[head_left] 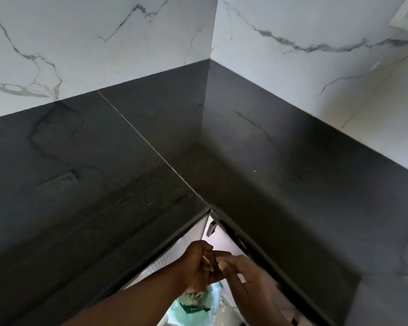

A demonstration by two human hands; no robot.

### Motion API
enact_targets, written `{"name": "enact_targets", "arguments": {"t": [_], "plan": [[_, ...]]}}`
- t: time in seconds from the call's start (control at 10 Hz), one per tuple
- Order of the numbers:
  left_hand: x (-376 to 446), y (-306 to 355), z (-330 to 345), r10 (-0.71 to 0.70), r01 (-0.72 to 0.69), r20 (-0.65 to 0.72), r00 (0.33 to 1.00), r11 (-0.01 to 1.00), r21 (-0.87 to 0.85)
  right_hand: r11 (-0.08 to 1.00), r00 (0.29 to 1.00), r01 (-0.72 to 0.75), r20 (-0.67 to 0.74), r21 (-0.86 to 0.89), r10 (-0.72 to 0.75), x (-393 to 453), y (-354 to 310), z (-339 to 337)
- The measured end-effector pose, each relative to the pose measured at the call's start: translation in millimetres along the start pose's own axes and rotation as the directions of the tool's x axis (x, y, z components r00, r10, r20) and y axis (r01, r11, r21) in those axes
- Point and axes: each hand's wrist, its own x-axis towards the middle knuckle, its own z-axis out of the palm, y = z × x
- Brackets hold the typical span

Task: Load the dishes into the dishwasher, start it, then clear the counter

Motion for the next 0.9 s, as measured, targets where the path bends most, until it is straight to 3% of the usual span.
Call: {"name": "enact_targets", "arguments": {"t": [0.1,0.2,0.3,0.4,0.5,0.6,0.7,0.8,0.9], "plan": [[13,-25,-31,-0.082,0.076,-0.074,0.994,0.994,-0.081,0.883,0.907,-0.408,-0.009,0.232,0.421,-22,33,31],[30,-47,-60,-0.149,0.129,-0.186,0.971,0.985,-0.114,0.611,0.693,-0.654,0.03,0.446,0.721,-34,67,54],[56,-63,-81,-0.198,0.167,-0.265,0.944,0.976,-0.138,0.266,0.452,-0.76,0.189,0.593,0.872,-33,104,73],[91,-76,-95,-0.231,0.192,-0.357,0.905,0.971,-0.14,0.074,0.298,-0.801,0.287,0.594,0.91,-30,150,98],[126,-76,-100,-0.218,0.208,-0.368,0.904,0.976,-0.067,0.011,0.222,-0.836,0.32,0.548,0.921,-28,194,125],[140,-94,-113,-0.199,0.264,-0.35,0.915,0.953,0.146,0.093,0.227,-0.907,0.29,0.411,0.93,-30,223,141],[167,-141,-156,-0.118,0.319,-0.509,0.852,0.89,0.327,0.177,0.254,-0.936,0.235,0.304,0.938,-31,241,146],[156,-113,-137,-0.267,0.369,-0.395,0.879,0.906,0.208,0.183,0.233,-0.942,0.159,0.281,0.959,-29,252,151],[146,-85,-112,-0.282,0.341,-0.379,0.882,0.935,0.098,0.252,0.279,-0.941,0.096,0.224,0.956,-26,254,156]]}}
